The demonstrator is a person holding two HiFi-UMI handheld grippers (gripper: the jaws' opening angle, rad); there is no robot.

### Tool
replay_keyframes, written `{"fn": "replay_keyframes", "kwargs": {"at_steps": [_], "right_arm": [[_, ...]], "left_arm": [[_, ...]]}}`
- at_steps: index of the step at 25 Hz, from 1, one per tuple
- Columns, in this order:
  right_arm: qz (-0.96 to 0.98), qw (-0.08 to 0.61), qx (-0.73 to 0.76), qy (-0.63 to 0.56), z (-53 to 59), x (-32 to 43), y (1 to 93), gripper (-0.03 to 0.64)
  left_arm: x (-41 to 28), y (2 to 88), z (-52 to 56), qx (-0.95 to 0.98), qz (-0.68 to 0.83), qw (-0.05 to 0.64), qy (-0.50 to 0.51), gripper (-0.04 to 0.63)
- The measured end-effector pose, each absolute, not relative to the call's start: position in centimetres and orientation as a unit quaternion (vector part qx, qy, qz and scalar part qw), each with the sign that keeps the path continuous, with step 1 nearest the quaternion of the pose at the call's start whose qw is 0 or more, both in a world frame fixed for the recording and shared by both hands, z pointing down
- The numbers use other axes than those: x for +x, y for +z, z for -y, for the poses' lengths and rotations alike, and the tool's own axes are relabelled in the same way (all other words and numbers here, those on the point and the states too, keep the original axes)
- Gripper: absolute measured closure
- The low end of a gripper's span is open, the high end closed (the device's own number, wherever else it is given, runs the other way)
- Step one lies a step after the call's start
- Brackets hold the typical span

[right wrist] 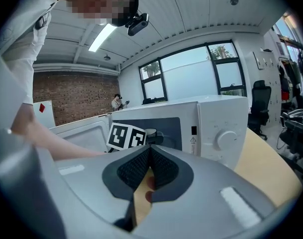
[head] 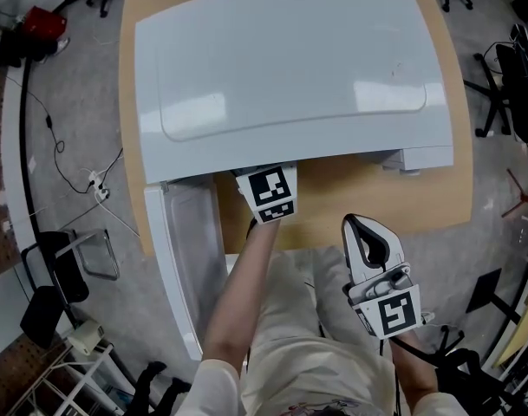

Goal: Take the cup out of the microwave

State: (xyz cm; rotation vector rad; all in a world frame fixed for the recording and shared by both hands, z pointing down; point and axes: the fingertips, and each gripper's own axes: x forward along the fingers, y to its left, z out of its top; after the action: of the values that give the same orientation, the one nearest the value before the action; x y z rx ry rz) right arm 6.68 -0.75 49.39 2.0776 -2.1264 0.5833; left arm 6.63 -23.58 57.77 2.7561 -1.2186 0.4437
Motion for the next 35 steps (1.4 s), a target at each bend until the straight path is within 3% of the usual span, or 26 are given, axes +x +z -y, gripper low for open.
{"fn": "replay_keyframes", "kwargs": {"at_steps": [2, 16, 35], "right_arm": [[0.700, 0.057, 0.685, 0.193, 0.7, 6.9, 49.5, 0.609], [0.704, 0.061, 0.685, 0.177, 1.1, 6.7, 48.6, 0.609], [0.711, 0.036, 0.687, 0.145, 1.0, 6.9, 41.2, 0.609]], "left_arm": [[6.5, 59.6, 23.6, 0.901, 0.399, 0.053, 0.160, 0.195], [6.7, 57.3, 22.6, 0.916, 0.368, 0.031, 0.154, 0.198], [2.0, 53.4, 10.5, 0.922, 0.329, 0.059, 0.195, 0.198]]}}
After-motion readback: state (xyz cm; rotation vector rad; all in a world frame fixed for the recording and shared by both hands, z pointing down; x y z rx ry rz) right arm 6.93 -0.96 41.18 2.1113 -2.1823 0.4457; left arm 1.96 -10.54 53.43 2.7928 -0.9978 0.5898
